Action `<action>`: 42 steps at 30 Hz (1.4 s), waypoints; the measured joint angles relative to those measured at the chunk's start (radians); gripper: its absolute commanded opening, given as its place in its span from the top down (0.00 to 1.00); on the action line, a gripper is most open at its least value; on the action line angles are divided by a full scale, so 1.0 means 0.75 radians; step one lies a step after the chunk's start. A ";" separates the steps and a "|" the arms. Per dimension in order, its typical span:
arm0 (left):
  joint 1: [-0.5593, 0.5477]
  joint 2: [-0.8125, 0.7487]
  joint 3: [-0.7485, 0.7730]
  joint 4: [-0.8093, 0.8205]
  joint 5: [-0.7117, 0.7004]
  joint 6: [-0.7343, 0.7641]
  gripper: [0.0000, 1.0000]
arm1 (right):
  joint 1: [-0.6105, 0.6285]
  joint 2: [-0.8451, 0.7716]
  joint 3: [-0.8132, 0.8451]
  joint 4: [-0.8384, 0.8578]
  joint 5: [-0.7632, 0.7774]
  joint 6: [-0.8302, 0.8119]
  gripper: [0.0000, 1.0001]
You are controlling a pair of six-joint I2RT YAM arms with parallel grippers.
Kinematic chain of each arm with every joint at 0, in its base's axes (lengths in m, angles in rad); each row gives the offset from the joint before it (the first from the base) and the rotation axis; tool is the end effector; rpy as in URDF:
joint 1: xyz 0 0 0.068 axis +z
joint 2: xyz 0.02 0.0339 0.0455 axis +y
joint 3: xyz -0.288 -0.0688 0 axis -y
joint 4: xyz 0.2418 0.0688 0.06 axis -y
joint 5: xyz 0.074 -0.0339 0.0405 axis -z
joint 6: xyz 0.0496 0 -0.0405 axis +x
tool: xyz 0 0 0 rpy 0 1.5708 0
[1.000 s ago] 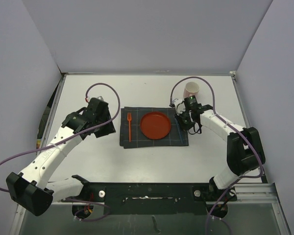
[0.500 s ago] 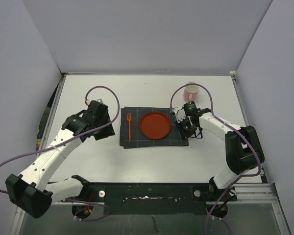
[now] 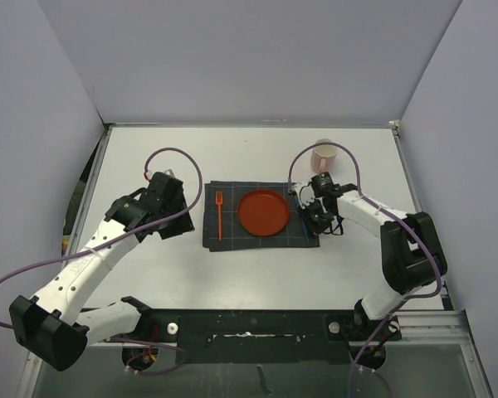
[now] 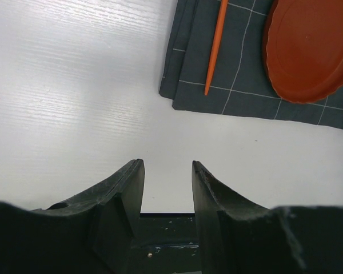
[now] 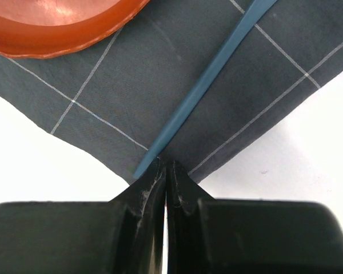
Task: Set the dinner table for one person
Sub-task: Place the knife on the napkin.
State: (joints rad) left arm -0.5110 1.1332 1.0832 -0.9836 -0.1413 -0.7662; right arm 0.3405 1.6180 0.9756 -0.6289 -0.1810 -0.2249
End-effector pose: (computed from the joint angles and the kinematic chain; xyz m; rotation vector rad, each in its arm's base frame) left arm 0.1826 -0.0944 0.3164 -0.3832 2.5866 -0.2804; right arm 0.2792 0.1084 0.1870 -0.8296 2.7165 0.2820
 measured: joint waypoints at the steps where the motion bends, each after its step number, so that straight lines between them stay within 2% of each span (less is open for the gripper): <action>1: 0.000 -0.003 -0.002 -0.001 0.000 0.000 0.63 | 0.001 0.005 0.000 0.002 -0.001 0.000 1.00; 10: 0.000 -0.011 -0.011 0.001 -0.001 0.000 0.63 | 0.008 0.072 0.003 0.022 -0.023 0.022 1.00; 30: 0.000 -0.006 -0.020 0.047 0.001 0.006 0.63 | 0.054 0.081 0.076 0.026 -0.038 0.062 1.00; 36: 0.000 0.023 -0.019 0.060 -0.013 0.050 0.62 | 0.054 0.056 0.128 0.009 0.071 0.010 1.00; 42: 0.005 0.178 0.017 0.122 -0.054 0.140 0.67 | 0.051 0.054 0.339 0.012 0.187 -0.027 1.00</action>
State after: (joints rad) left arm -0.5072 1.2663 1.0958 -0.8925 -0.1822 -0.6613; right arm 0.3786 1.6588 1.2301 -0.6201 -0.0406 -0.2455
